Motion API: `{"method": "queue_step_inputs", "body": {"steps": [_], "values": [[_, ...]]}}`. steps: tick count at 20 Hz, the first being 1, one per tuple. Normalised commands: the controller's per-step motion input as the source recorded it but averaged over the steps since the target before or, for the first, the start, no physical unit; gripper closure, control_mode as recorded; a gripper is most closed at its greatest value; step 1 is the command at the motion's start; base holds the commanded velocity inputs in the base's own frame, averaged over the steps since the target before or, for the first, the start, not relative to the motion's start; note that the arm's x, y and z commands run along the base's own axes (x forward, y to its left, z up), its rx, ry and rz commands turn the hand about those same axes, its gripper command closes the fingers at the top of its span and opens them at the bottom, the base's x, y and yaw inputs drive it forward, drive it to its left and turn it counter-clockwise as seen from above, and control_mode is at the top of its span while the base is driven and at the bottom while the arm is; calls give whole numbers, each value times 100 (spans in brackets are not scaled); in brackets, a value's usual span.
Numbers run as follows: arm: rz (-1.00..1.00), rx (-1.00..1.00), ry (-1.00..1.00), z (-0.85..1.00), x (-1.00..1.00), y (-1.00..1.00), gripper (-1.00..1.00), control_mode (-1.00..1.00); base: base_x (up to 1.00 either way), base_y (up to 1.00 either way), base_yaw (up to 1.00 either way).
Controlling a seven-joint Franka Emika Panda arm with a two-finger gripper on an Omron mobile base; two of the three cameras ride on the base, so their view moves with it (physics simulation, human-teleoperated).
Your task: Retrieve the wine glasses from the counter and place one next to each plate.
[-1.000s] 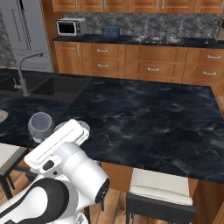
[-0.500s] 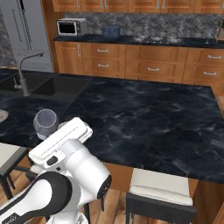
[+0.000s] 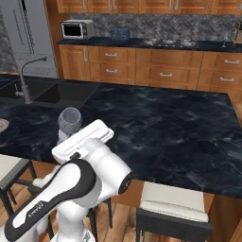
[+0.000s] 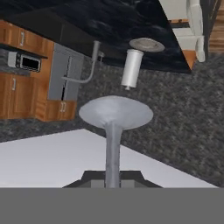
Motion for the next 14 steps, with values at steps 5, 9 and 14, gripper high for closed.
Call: {"method": "queue_step_inputs", "body": {"steps": [5,9,14], "values": [[-4,-7,9,-9,57,0,100,-100,0,0,0],[-1,-5,1,-17,48,-2,100,-100,0,0,0],[0,-2,0,-22,33,-17,100,-100,0,0,0]]}}
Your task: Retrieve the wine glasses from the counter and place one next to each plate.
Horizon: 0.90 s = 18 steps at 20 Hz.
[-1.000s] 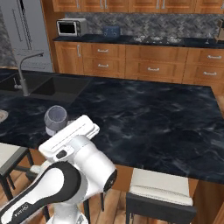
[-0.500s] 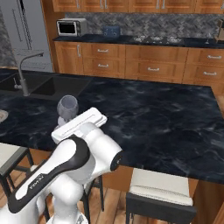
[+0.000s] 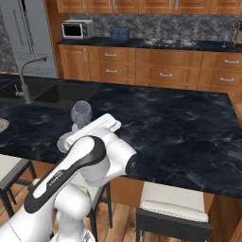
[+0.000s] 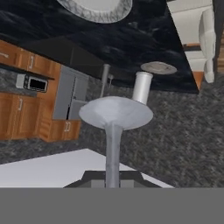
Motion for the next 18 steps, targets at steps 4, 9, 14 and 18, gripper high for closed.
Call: {"method": "queue_step_inputs", "body": {"steps": [4,9,14,18], "values": [[0,0,0,-29,19,-34,100,-100,0,0,0],[0,0,0,-37,27,-16,100,-100,0,0,0],[0,-1,4,-37,31,-3,100,-100,0,0,0],[0,0,7,-29,38,0,100,-100,0,0,0]]}}
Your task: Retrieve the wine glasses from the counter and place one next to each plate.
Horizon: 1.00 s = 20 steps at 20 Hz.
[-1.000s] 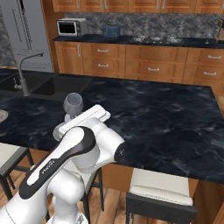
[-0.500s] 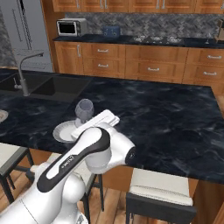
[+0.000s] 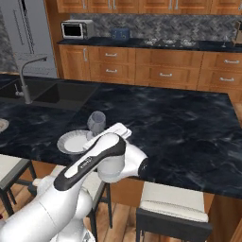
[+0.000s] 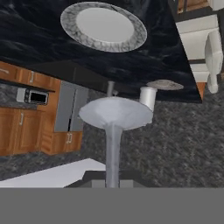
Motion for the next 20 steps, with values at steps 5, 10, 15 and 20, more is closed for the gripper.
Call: {"method": "queue_step_inputs", "body": {"steps": [5,10,15,20], "values": [[0,0,8,-34,36,0,100,-100,0,0,0],[0,0,5,-34,28,0,100,-100,0,0,0],[0,0,1,-34,26,0,100,-100,0,0,0],[0,0,0,-31,28,0,100,-100,0,0,0]]}}
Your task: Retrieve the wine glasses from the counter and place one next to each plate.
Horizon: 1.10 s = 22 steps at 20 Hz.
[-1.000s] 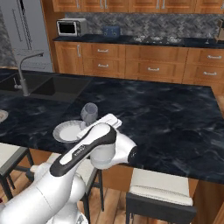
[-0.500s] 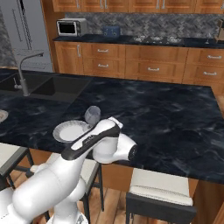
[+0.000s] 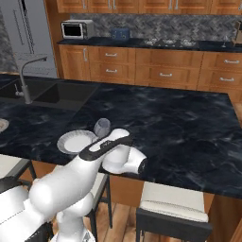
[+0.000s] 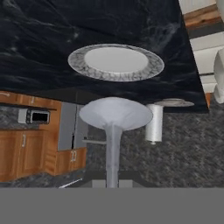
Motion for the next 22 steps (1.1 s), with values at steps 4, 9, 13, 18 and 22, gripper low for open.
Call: {"method": "queue_step_inputs", "body": {"steps": [4,9,13,18,22], "values": [[0,0,0,-32,28,0,100,-100,0,0,0],[0,0,1,-25,30,0,100,-100,0,0,0],[0,-1,0,-20,24,0,100,-100,0,0,0],[0,-1,0,-21,18,0,100,-100,0,0,0],[0,-1,0,-22,10,0,100,-100,0,0,0]]}}
